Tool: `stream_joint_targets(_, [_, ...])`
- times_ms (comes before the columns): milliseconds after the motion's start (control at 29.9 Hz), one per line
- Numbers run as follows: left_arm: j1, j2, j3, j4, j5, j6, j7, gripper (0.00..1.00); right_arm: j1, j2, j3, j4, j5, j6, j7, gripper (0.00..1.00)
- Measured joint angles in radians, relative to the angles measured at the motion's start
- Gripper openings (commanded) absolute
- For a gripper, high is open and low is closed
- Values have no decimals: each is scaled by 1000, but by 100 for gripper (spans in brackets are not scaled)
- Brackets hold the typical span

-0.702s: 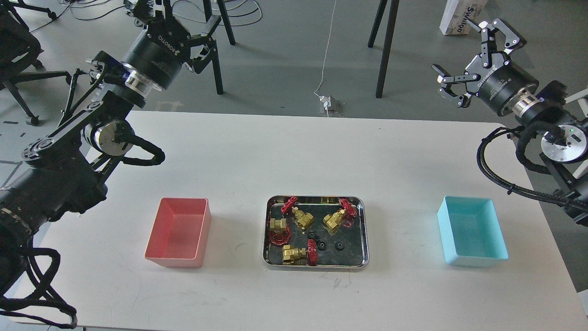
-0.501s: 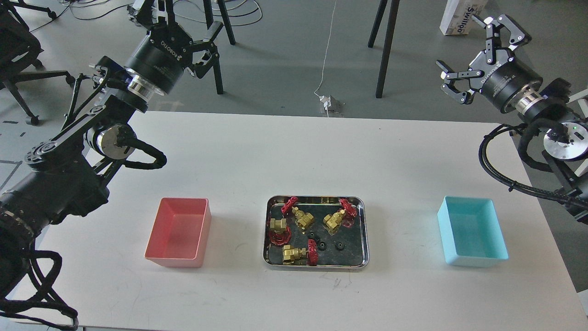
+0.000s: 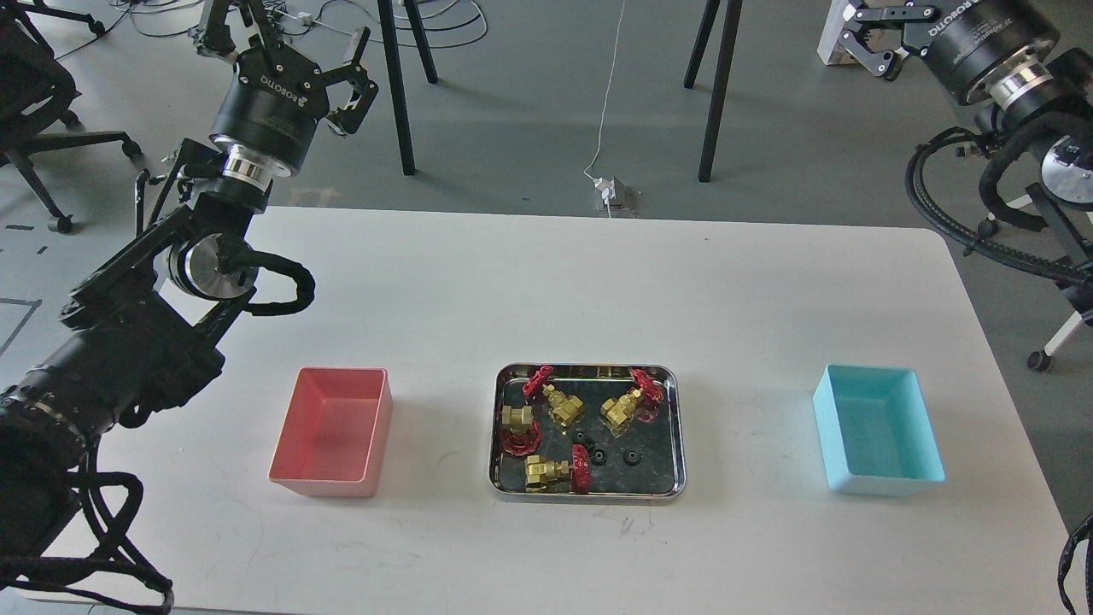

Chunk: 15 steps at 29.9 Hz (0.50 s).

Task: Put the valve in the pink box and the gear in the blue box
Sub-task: 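Raise both arms and move the left gripper toward the metal tray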

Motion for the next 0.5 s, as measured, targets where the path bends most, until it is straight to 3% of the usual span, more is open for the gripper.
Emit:
stream_joint_targets(134, [-64, 122, 49, -141, 139, 0, 0, 99, 19, -28, -29, 1, 0, 0, 0, 100])
stream_joint_targets(234, [-197, 247, 217, -284, 299, 0, -1, 99, 10, -50, -37, 1, 1, 0, 0, 100])
stream_joint_targets(368, [-482, 333, 592, -430, 440, -1, 0, 99, -18, -53, -40, 0, 1, 0, 0, 100])
stream_joint_targets(501, [-775, 276, 997, -513, 604, 0, 0, 97, -22, -51, -38, 0, 1, -4, 0, 100])
